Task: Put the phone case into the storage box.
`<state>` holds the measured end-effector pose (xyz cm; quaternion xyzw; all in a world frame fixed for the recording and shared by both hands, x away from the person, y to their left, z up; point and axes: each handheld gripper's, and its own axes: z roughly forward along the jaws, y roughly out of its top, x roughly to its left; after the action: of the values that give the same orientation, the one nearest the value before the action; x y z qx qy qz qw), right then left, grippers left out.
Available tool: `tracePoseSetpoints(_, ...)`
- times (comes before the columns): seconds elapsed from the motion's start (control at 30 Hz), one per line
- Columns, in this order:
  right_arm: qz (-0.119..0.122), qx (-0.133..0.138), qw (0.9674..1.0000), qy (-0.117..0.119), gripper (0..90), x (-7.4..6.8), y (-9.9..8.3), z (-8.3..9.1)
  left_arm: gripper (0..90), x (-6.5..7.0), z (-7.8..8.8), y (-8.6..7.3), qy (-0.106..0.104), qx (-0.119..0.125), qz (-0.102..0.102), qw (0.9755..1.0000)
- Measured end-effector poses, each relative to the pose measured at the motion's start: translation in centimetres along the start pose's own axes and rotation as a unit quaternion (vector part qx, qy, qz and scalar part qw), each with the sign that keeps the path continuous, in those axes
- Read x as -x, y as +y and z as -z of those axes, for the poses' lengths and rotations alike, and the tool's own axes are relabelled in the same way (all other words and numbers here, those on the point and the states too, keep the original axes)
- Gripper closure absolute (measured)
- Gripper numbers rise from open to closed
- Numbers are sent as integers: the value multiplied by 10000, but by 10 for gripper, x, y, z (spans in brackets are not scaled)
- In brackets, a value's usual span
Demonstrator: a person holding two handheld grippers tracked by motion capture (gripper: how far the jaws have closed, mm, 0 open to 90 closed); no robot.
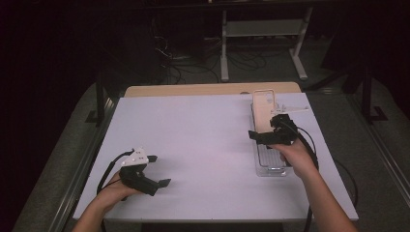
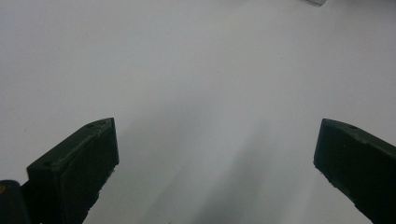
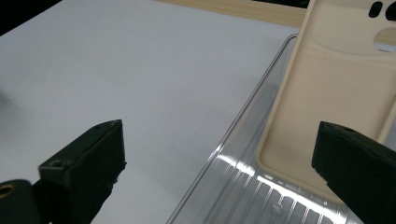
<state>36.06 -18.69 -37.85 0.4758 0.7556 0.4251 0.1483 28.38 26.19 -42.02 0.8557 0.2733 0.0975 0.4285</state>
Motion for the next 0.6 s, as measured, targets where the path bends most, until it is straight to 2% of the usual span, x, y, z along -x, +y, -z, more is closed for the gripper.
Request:
tracePoseSetpoints(0.03,-34,-6,10000,20,24,-2,-2,3,0,0,0,0,-9,0,26,10000)
tracePoseSetpoints(0.1,51,53,10000,57,24,-3,-5,7,0,-1,2,2,-3,-71,-39,10000)
tracePoseSetpoints(0.3,159,56,9996,231,24,-9,-15,16,0,-3,5,7,2,-24,35,10000)
tracePoseSetpoints(0.33,185,87,9994,280,24,-10,-17,18,0,-4,6,8,6,-48,-16,10000)
tracePoseSetpoints(0.6,320,145,9978,563,24,-19,-32,27,0,-8,11,14,-44,6,30,10000)
